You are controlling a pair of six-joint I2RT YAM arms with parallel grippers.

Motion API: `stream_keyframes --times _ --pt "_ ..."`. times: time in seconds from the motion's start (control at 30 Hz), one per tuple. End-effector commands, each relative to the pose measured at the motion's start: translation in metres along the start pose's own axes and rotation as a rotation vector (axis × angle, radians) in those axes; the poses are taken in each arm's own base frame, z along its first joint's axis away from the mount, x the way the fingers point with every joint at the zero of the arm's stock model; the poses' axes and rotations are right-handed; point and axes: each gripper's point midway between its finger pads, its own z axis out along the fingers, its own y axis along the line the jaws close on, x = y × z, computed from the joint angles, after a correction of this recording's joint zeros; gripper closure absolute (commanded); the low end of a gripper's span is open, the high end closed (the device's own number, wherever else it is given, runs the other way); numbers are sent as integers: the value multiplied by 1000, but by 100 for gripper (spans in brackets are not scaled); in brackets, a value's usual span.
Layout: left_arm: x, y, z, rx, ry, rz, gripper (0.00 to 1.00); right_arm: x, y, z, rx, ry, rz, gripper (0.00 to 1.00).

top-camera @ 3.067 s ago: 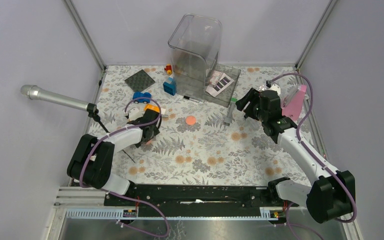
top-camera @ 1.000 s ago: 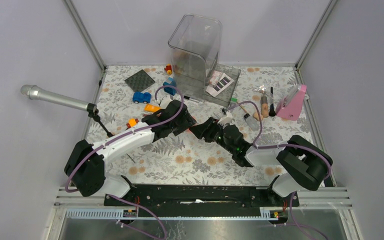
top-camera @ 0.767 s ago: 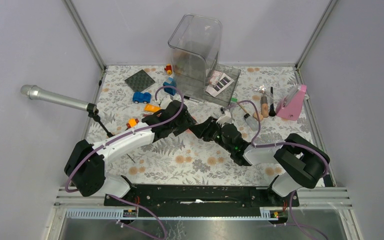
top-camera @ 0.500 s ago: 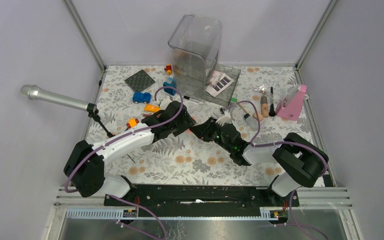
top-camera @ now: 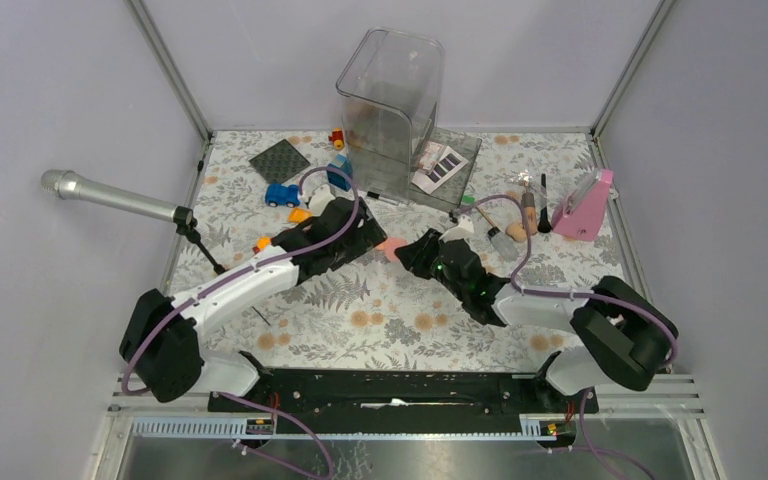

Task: Organize the makeup
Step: Pick up the makeup from the center of the board, then place the makeup in the drawer.

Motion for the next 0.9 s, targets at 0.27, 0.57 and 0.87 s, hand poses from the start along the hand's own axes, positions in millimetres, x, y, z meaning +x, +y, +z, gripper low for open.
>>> stream_keyframes --times 0.27,0.57,0.87 --pt "-50 59 -27 -106 -169 87 1 -159 -64 -5 317 -260 -38 87" --pt "-43 90 -37 -152 -165 103 1 -224 -98 58 415 -252 -39 87" --pt "-43 108 -43 -188 -174 124 1 -247 -140 144 462 -157 -34 84"
